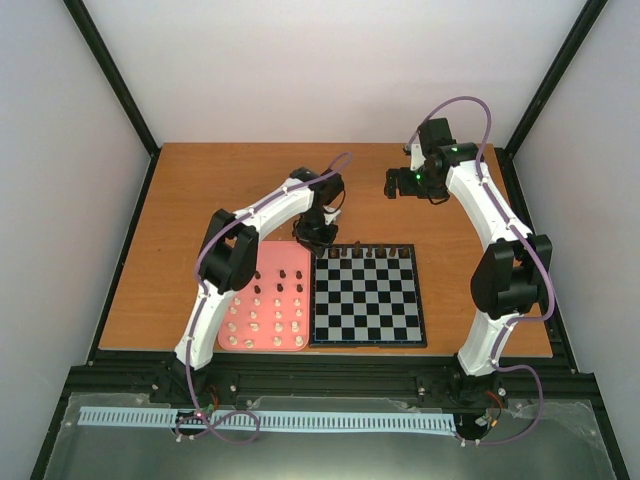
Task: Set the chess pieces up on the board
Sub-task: Place the chess piece on the chessboard.
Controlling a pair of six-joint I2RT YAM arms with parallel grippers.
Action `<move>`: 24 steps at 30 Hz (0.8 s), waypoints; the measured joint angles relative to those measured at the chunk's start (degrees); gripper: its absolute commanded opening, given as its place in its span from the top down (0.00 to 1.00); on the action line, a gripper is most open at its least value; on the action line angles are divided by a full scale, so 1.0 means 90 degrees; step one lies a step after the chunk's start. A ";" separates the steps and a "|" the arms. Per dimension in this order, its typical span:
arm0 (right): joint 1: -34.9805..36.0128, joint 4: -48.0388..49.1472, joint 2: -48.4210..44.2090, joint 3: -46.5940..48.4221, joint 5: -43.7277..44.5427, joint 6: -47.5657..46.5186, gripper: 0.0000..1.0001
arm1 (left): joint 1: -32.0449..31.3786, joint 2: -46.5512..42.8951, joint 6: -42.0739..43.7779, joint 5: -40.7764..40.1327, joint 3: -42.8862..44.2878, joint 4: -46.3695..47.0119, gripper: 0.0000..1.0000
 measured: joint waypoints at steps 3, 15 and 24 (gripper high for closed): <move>0.0000 0.0000 0.0000 0.0000 0.0000 0.0000 0.00 | 0.0000 0.0000 -0.0002 0.0000 0.0000 0.0000 0.85; 0.0000 -0.0002 0.0000 0.0000 0.0000 0.0000 0.00 | 0.0000 0.0066 -0.0005 -0.0024 0.0117 0.0015 0.85; 0.0000 -0.0002 0.0000 0.0000 0.0000 0.0000 0.00 | 0.0000 0.0109 -0.0002 -0.0027 0.0199 0.0017 0.83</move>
